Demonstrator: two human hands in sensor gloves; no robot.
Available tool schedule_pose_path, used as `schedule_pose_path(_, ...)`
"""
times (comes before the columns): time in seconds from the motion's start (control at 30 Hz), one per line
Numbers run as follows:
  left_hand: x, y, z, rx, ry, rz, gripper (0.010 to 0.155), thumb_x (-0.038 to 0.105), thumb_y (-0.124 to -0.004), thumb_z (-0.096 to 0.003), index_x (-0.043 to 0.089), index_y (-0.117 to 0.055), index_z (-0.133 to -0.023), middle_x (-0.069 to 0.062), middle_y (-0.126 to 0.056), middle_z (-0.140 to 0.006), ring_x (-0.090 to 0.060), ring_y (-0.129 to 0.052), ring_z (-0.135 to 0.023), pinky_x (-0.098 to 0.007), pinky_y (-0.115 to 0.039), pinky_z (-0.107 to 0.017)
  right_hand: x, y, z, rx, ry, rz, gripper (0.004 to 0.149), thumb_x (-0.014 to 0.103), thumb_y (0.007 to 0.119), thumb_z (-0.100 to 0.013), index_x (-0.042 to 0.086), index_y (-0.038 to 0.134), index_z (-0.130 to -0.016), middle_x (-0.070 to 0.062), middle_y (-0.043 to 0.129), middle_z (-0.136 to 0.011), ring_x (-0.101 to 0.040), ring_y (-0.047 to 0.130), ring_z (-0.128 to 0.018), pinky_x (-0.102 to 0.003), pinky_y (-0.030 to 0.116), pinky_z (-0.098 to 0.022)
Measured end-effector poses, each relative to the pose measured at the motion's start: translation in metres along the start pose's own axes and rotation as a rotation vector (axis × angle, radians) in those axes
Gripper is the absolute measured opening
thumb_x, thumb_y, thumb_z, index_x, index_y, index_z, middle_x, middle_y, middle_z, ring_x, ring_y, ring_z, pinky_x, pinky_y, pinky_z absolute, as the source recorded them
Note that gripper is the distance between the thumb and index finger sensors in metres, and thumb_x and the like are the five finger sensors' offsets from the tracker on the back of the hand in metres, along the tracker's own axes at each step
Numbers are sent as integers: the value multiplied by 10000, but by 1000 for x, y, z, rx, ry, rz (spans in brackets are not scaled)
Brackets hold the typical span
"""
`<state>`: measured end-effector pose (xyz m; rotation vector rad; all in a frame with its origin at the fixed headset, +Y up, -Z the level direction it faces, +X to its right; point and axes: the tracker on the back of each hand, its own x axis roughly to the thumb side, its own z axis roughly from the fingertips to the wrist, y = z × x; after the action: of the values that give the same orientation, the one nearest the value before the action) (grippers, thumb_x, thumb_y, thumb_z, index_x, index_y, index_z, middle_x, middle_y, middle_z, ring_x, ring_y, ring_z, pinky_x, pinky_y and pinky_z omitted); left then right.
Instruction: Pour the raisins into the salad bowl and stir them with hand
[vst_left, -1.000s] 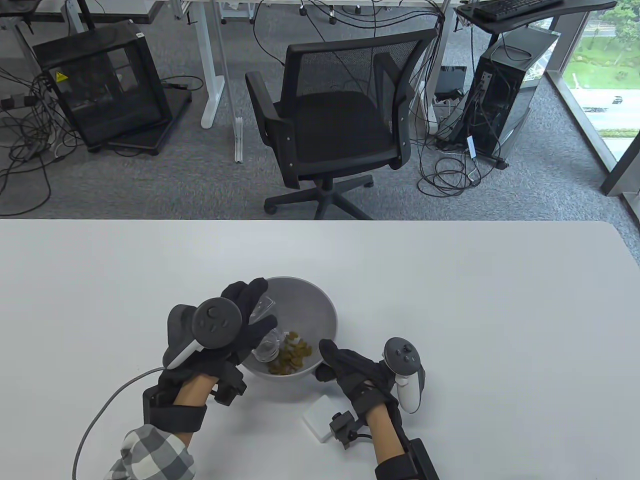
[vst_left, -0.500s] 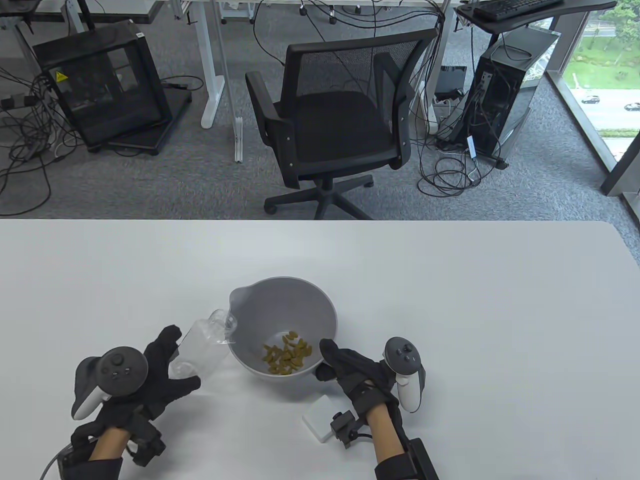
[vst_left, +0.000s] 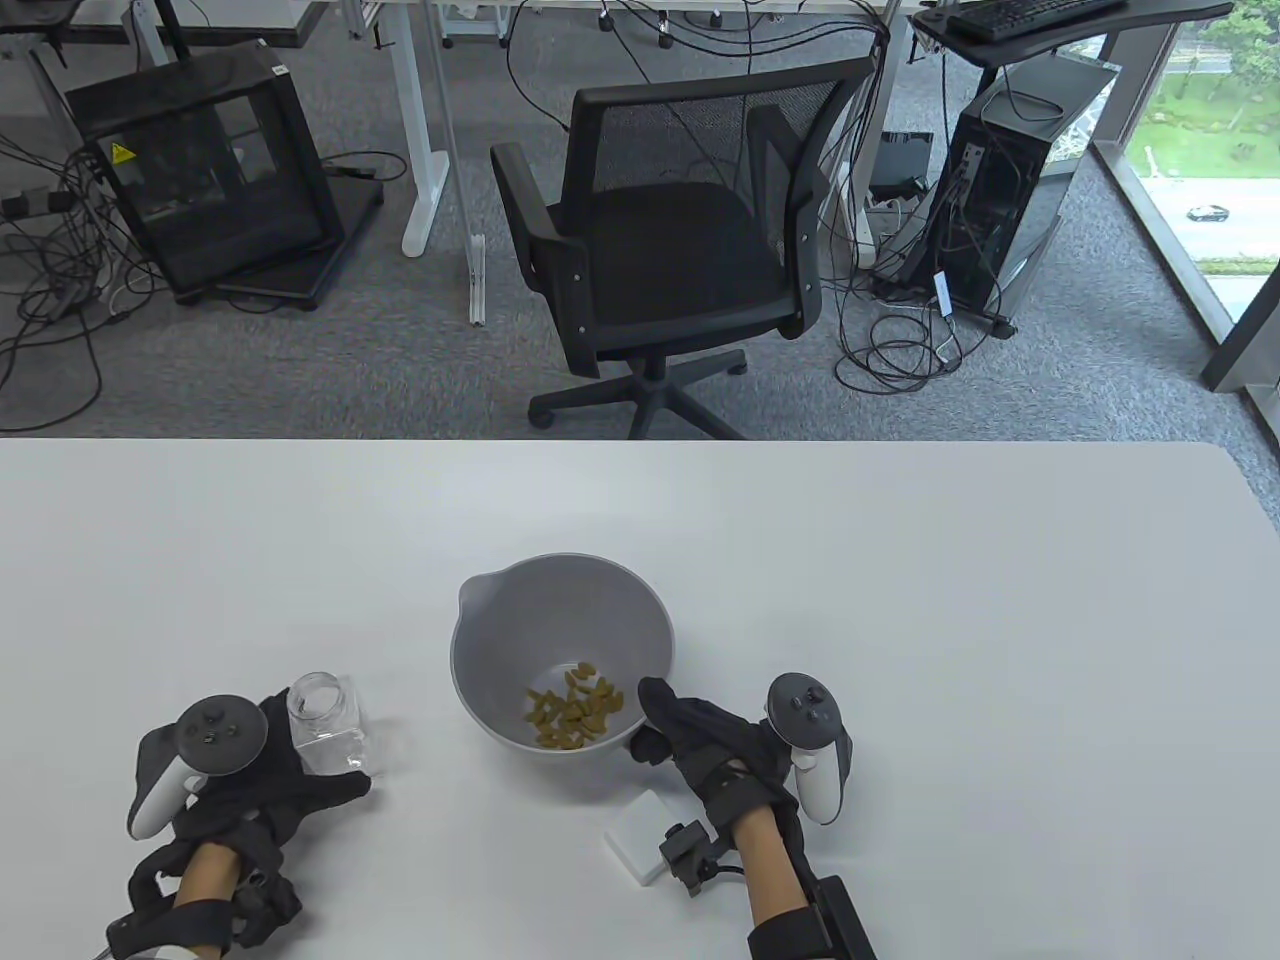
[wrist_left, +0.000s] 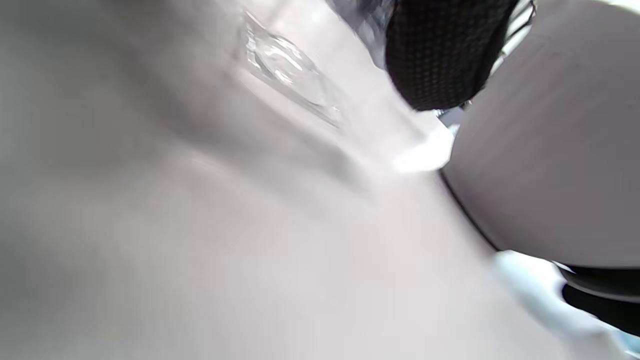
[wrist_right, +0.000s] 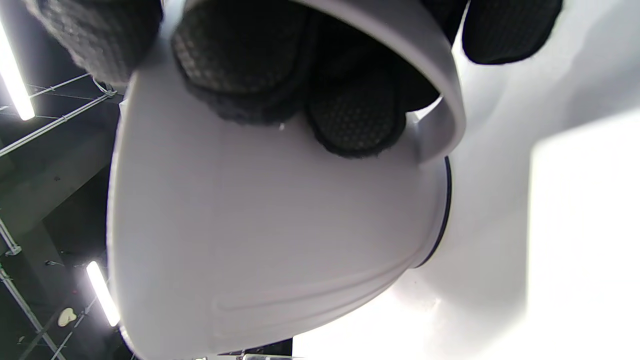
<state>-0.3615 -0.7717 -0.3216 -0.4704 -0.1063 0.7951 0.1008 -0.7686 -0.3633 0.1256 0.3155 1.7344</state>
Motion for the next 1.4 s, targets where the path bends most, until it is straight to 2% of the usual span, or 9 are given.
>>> schedule_pose_path(0.17, 84, 35, 51, 353, -269, -54, 1239, 567, -849, -520, 5, 130, -1031, -395, 217, -988, -677, 38, -942, -868, -83, -553, 2, -1, 0, 16, 2, 21, 600, 700, 650, -497, 149, 882, -445, -158, 946, -639, -409, 762, -834, -683, 586, -587)
schedule_pose_path(0.33, 194, 4, 55, 589, -409, -391, 979, 531, -784, -577, 1, -178, -1134, -387, -149, -1134, -659, -343, -1008, -859, -328, -622, 2, -2, -1, 16, 2, 29, 603, 702, 647, -496, 149, 883, -447, -156, 948, -643, -404, 765, -834, -682, 588, -588)
schedule_pose_path(0.47, 257, -27, -16, 241, -301, -512, 631, 502, -734, -604, 102, -627, -1080, -246, -709, -1081, -499, -805, -897, -722, -613, -654, 2, -2, -1, 18, 2, 30, 602, 699, 647, -499, 147, 884, -450, -160, 948, -646, -406, 764, -834, -682, 588, -587)
schedule_pose_path(0.67, 272, -66, -141, -389, 250, -706, 655, 462, -709, -599, 92, -555, -1116, -285, -607, -1128, -548, -713, -952, -743, -550, -670, 2, -2, -1, 27, 4, 34, 603, 695, 649, -498, 143, 885, -452, -164, 948, -651, -408, 762, -835, -683, 587, -587)
schedule_pose_path(0.87, 249, -92, -199, -467, 294, -713, 632, 443, -705, -595, 45, -598, -1074, -271, -675, -1063, -531, -749, -919, -711, -584, -662, 2, -3, -4, 72, 9, 30, 608, 694, 647, -502, 136, 886, -454, -170, 944, -652, -409, 752, -839, -683, 577, -591)
schedule_pose_path(1.03, 256, -106, -199, -688, 93, -490, 433, 355, -741, -557, 68, -851, -862, -214, -927, -861, -467, -934, -758, -647, -692, -628, 1, -2, -4, 54, 7, 28, 608, 698, 645, -498, 142, 885, -442, -157, 951, -633, -398, 765, -825, -675, 585, -593)
schedule_pose_path(1.17, 239, -95, -192, -699, 216, -466, 446, 431, -769, -537, 97, -985, -739, -155, -1077, -701, -395, -1061, -620, -593, -805, -551, 3, -2, -3, 43, 1, 51, 610, 697, 644, -498, 142, 889, -436, -146, 959, -612, -389, 784, -810, -669, 602, -585)
schedule_pose_path(1.3, 243, -88, -194, -459, 382, -680, 553, 419, -705, -596, 25, -727, -983, -312, -817, -927, -520, -871, -733, -696, -627, -627, 3, -2, -4, 60, -2, 60, 613, 700, 634, -500, 146, 889, -439, -144, 959, -613, -382, 787, -809, -666, 604, -585)
schedule_pose_path(1.4, 248, -101, -197, -596, 158, -531, 568, 450, -703, -584, 72, -674, -1007, -288, -617, -1025, -631, -675, -811, -779, -461, -659, 3, -1, -3, 39, -3, 60, 611, 695, 640, -497, 141, 890, -432, -147, 962, -607, -384, 790, -804, -669, 603, -583)
